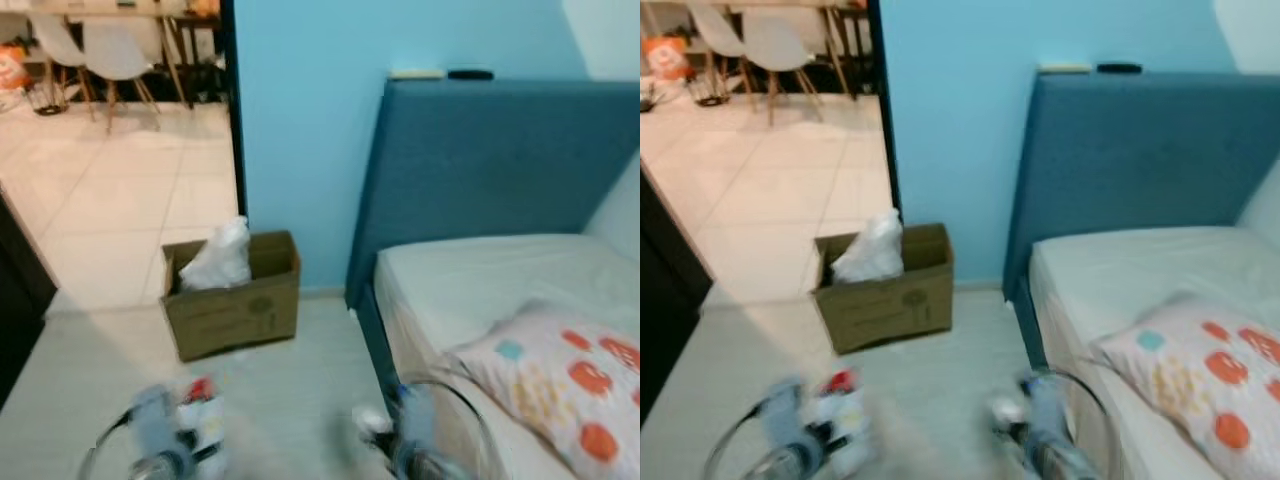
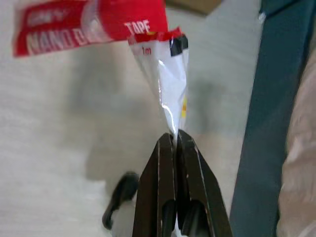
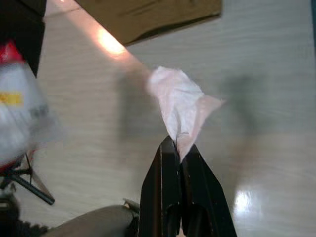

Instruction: Clean up the room

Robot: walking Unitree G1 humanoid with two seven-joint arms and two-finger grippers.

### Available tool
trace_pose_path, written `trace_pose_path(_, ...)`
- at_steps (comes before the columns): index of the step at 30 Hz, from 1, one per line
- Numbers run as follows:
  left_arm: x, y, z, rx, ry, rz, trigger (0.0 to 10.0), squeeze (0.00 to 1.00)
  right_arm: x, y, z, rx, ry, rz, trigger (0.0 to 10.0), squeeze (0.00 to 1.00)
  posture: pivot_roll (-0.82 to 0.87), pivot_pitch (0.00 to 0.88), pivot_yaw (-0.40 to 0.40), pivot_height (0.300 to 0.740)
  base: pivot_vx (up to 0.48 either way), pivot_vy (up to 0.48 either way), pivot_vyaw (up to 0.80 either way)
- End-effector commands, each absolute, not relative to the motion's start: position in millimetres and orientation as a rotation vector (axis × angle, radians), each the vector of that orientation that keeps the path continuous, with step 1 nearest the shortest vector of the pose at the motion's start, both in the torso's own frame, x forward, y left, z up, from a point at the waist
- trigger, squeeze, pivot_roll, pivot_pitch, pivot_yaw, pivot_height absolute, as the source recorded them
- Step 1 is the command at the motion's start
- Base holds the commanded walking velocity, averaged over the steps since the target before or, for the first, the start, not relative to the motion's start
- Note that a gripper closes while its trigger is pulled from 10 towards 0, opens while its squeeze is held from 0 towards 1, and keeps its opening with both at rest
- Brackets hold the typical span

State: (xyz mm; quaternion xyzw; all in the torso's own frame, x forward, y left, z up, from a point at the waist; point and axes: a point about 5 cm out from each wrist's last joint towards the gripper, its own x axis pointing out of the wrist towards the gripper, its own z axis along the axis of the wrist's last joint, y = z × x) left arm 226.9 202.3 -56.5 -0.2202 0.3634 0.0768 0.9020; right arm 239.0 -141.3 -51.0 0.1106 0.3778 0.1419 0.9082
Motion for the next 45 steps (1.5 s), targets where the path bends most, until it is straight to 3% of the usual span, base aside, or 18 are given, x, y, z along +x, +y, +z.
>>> trace_pose_path(1, 226.1, 195.1, -58.1, -0.459, 0.758, 0.141, 10.0, 0.00, 228.5, -153.1, -58.3, 0.221, 0.821, 0.253, 10.0, 0.00, 0.07, 0.000, -0.030, 0.740, 0.480, 0.000, 0.00)
trace_pose_path(8, 233.6, 193.4, -53.3, -0.466, 0.731, 0.129, 10.0, 0.00, 232.0, -154.0, -55.5, 0.218, 0.798, 0.258, 10.0, 0.00, 0.08, 0.000, -0.031, 0.740, 0.480, 0.000, 0.00)
trace_pose_path(19, 251.2, 189.0, -41.0, -0.463, 0.670, 0.081, 10.0, 0.00, 236.1, -152.0, -52.7, 0.202, 0.784, 0.273, 10.0, 0.00, 0.08, 0.000, -0.029, 0.740, 0.480, 0.000, 0.78)
trace_pose_path(25, 263.5, 181.5, -31.3, -0.481, 0.615, 0.014, 10.0, 0.00, 243.5, -156.6, -48.6, 0.230, 0.765, 0.202, 10.0, 0.00, 0.08, 0.000, -0.031, 0.740, 0.480, 0.000, 0.00)
trace_pose_path(30, 293.0, 163.5, -2.5, -0.585, 0.479, -0.186, 10.0, 0.00, 255.9, -160.0, -40.4, 0.216, 0.734, 0.150, 10.0, 0.00, 0.09, 0.000, -0.034, 0.740, 0.347, 0.000, -0.16)
trace_pose_path(35, 303.9, 152.9, 10.3, -0.583, 0.439, -0.295, 10.0, 0.00, 262.1, -162.6, -35.8, 0.205, 0.717, 0.130, 10.0, 0.00, 0.09, 0.000, -0.031, 0.740, 0.000, 0.000, -0.79)
trace_pose_path(45, 308.7, 145.2, 14.9, -0.560, 0.416, -0.303, 10.0, 0.00, 270.9, -161.3, -28.3, 0.200, 0.668, 0.132, 10.0, 0.00, 0.08, 0.000, -0.032, 0.740, 0.100, -0.102, -0.23)
